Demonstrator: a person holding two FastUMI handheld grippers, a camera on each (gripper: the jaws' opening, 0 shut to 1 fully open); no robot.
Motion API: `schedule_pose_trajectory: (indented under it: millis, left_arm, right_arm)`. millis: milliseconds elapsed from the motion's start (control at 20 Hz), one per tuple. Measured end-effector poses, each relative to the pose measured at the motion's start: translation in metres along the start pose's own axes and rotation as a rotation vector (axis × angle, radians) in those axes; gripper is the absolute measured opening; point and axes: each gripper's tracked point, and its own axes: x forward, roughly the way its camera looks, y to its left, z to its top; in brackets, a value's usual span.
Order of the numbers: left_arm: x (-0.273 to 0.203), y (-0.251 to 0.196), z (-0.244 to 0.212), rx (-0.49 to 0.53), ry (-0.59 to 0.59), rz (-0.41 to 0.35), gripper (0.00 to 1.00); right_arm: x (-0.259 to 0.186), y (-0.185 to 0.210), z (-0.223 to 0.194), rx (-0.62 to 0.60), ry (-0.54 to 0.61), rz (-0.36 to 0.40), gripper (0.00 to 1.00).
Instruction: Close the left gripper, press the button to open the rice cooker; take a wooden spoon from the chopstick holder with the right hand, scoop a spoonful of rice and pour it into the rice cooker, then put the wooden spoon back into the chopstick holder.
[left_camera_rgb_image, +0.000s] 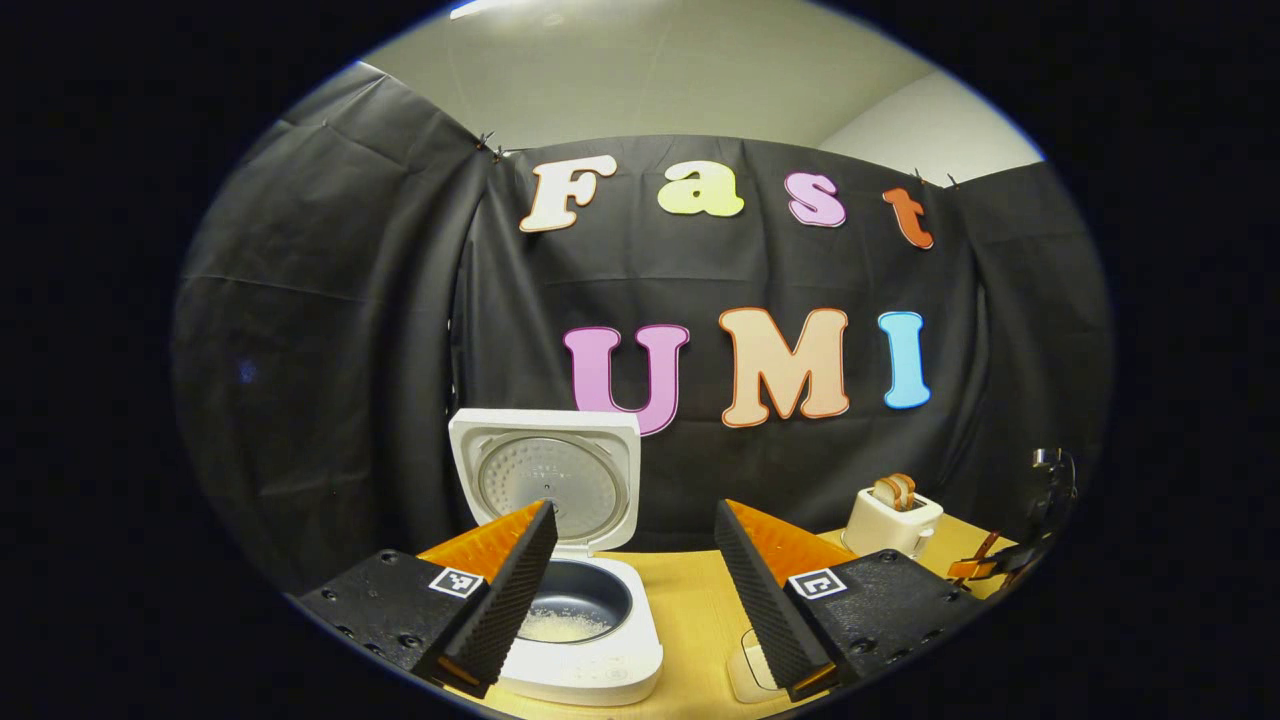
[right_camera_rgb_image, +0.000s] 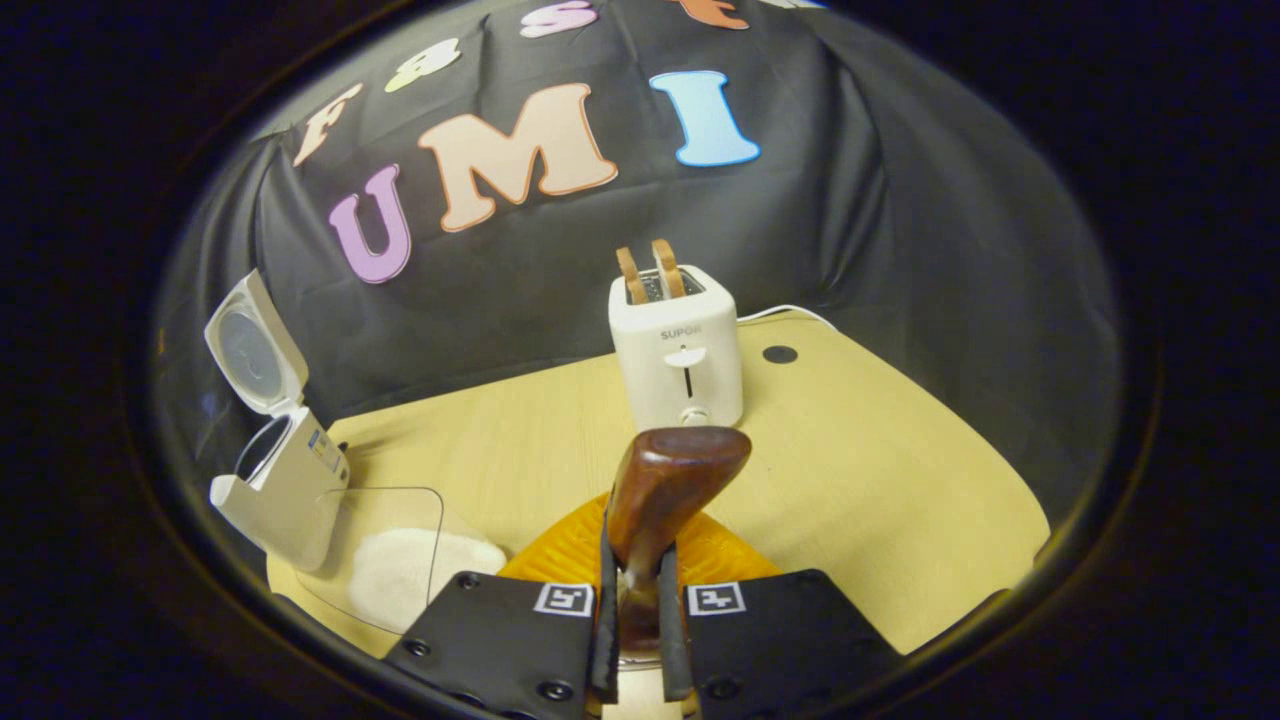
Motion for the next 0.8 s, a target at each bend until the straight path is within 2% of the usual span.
schedule_pose_trajectory:
  millis: [50,200,300,350,400,500,750,800]
  left_arm:
    - [0.0,0.0,0.001,0.0,-0.002,0.0,0.94]
    - [0.0,0.001,0.004,0.005,-0.01,-0.001,0.94]
    - [0.003,0.003,0.006,0.009,-0.013,0.002,0.94]
    - [0.005,0.006,0.006,0.01,-0.009,0.01,0.92]
    - [0.007,0.011,0.003,0.007,0.001,0.02,0.94]
    - [0.016,0.019,0.003,-0.007,0.014,0.038,0.94]
    - [0.046,0.053,0.012,-0.008,0.042,0.082,0.94]
    - [0.054,0.06,0.016,-0.014,0.045,0.086,0.92]
  right_arm:
    - [-0.001,0.0,0.0,0.013,-0.004,-0.002,0.21]
    - [-0.013,-0.012,0.027,0.009,-0.084,-0.03,0.47]
    - [-0.024,-0.027,0.044,-0.047,-0.13,-0.089,0.65]
    - [-0.027,-0.033,0.052,-0.08,-0.152,-0.117,0.73]
    - [-0.032,-0.038,0.061,-0.106,-0.177,-0.142,0.82]
    - [-0.044,-0.039,0.077,-0.134,-0.216,-0.156,0.99]
    - [-0.062,-0.041,0.106,-0.207,-0.288,-0.185,0.99]
    - [-0.065,-0.04,0.108,-0.221,-0.294,-0.189,0.99]
